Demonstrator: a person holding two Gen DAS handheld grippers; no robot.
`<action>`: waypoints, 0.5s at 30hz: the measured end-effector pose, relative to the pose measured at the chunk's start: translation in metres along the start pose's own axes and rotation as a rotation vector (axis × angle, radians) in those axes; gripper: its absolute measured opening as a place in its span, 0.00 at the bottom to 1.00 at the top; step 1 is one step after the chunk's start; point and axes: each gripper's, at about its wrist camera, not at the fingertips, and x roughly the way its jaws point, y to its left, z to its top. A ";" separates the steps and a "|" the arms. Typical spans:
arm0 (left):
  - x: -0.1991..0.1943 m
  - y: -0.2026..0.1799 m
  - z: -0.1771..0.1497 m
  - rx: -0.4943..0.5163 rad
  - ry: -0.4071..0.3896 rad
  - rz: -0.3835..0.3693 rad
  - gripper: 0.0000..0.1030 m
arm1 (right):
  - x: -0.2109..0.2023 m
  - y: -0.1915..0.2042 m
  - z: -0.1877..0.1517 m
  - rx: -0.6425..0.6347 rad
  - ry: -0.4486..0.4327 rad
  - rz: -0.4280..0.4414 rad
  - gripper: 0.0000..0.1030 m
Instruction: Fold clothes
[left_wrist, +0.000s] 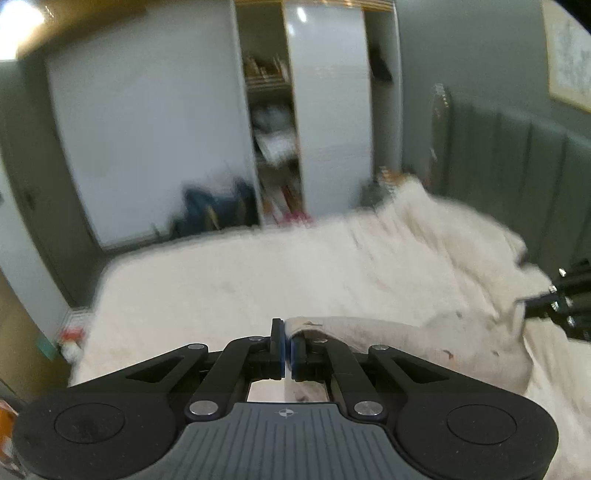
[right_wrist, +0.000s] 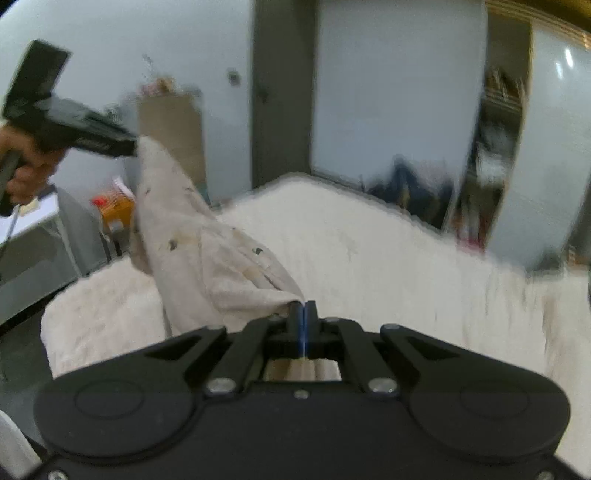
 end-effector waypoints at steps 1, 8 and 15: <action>0.028 -0.006 -0.014 0.000 0.067 -0.008 0.06 | 0.017 -0.006 -0.016 0.027 0.053 -0.008 0.00; 0.102 -0.033 -0.084 -0.030 0.303 -0.049 0.17 | 0.092 -0.032 -0.115 0.186 0.378 -0.214 0.04; 0.140 -0.030 -0.158 -0.040 0.496 -0.099 0.34 | 0.077 -0.021 -0.146 0.208 0.412 -0.208 0.09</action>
